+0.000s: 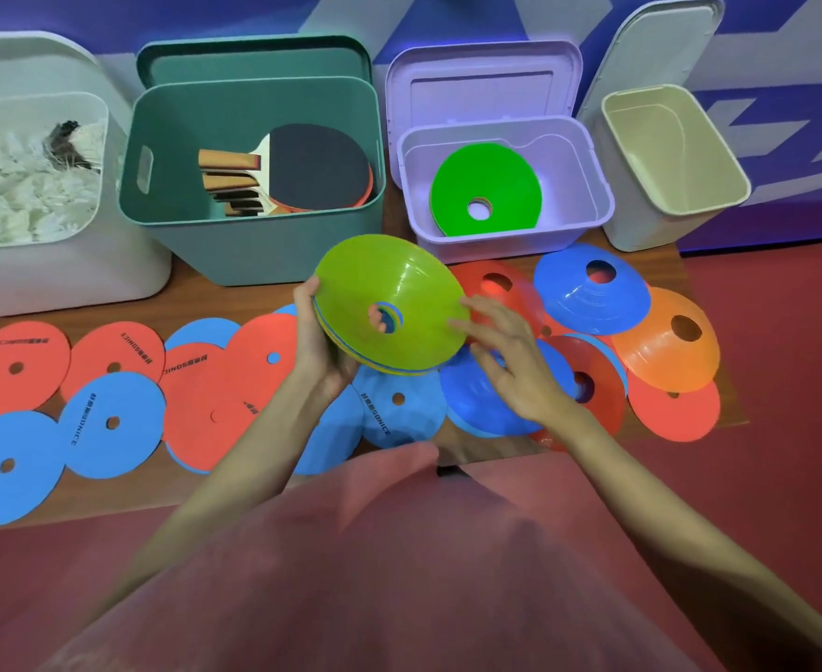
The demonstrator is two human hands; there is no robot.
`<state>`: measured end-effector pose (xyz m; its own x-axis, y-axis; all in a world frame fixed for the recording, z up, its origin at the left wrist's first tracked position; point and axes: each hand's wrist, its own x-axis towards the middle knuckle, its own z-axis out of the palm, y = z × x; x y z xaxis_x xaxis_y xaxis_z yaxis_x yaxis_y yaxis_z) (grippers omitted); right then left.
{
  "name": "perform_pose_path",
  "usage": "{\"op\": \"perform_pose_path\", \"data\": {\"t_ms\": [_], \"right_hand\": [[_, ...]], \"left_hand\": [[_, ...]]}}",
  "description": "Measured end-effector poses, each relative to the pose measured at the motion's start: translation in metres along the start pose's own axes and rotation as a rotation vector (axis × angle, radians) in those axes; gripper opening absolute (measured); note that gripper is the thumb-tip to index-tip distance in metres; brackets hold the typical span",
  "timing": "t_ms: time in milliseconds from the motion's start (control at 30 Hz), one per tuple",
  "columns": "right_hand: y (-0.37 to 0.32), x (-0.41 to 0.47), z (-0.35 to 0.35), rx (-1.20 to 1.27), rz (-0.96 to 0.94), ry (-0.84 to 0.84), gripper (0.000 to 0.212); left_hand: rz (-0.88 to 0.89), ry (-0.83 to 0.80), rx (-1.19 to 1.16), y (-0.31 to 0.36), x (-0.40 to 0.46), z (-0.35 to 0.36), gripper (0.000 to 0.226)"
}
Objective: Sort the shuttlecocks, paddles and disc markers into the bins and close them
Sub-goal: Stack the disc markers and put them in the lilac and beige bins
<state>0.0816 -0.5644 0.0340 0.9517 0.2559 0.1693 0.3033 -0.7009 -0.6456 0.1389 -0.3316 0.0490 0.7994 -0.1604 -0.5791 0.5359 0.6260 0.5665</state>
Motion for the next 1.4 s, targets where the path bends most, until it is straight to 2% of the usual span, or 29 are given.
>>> {"op": "perform_pose_path", "data": {"t_ms": [133,267,367,533,633,700,767,933,1000,1100,1133,1267,1333,1400], "right_hand": [[0.027,-0.018,-0.007,-0.055,0.358,0.143,0.049],[0.035,-0.048,-0.001,-0.143,0.580,0.146,0.031],[0.025,-0.065,0.014,-0.180,0.617,-0.020,0.035],[0.016,-0.070,0.038,-0.352,0.598,-0.405,0.077],[0.014,-0.064,0.041,-0.419,0.595,-0.466,0.099],[0.005,-0.059,0.034,-0.430,0.616,-0.416,0.110],[-0.011,-0.052,0.021,-0.430,0.623,-0.321,0.111],[-0.049,-0.038,-0.019,-0.436,0.599,-0.073,0.089],[-0.055,-0.031,-0.030,-0.282,0.588,0.078,0.069],[-0.056,-0.021,-0.038,0.156,0.615,0.345,0.031],[-0.056,-0.018,-0.039,0.239,0.618,0.418,0.025],[-0.054,-0.004,-0.033,0.400,0.662,0.643,0.039],[-0.044,0.002,-0.024,0.524,0.734,0.640,0.029],[-0.036,0.009,-0.011,0.642,0.791,0.567,0.021]], "left_hand": [[0.085,0.008,-0.066,0.009,0.003,-0.018,0.048],[0.082,-0.001,-0.081,0.008,-0.003,-0.024,0.043],[0.060,0.026,-0.077,0.002,-0.007,-0.027,0.042],[0.031,0.017,-0.080,-0.004,-0.013,-0.032,0.040],[0.015,0.018,-0.066,-0.001,-0.014,-0.035,0.041],[0.012,0.016,-0.055,0.004,-0.013,-0.037,0.042],[0.029,-0.006,-0.040,0.009,-0.012,-0.039,0.041],[0.052,-0.012,0.020,0.016,-0.008,-0.044,0.042],[0.050,-0.021,0.046,0.018,-0.006,-0.044,0.043],[0.058,-0.046,0.056,0.020,-0.006,-0.041,0.043],[0.052,-0.050,0.059,0.020,-0.006,-0.041,0.044],[0.021,-0.054,0.081,0.021,-0.008,-0.036,0.046],[0.005,-0.052,0.083,0.020,-0.010,-0.030,0.045],[-0.018,-0.061,0.078,0.018,-0.013,-0.023,0.047]]}}
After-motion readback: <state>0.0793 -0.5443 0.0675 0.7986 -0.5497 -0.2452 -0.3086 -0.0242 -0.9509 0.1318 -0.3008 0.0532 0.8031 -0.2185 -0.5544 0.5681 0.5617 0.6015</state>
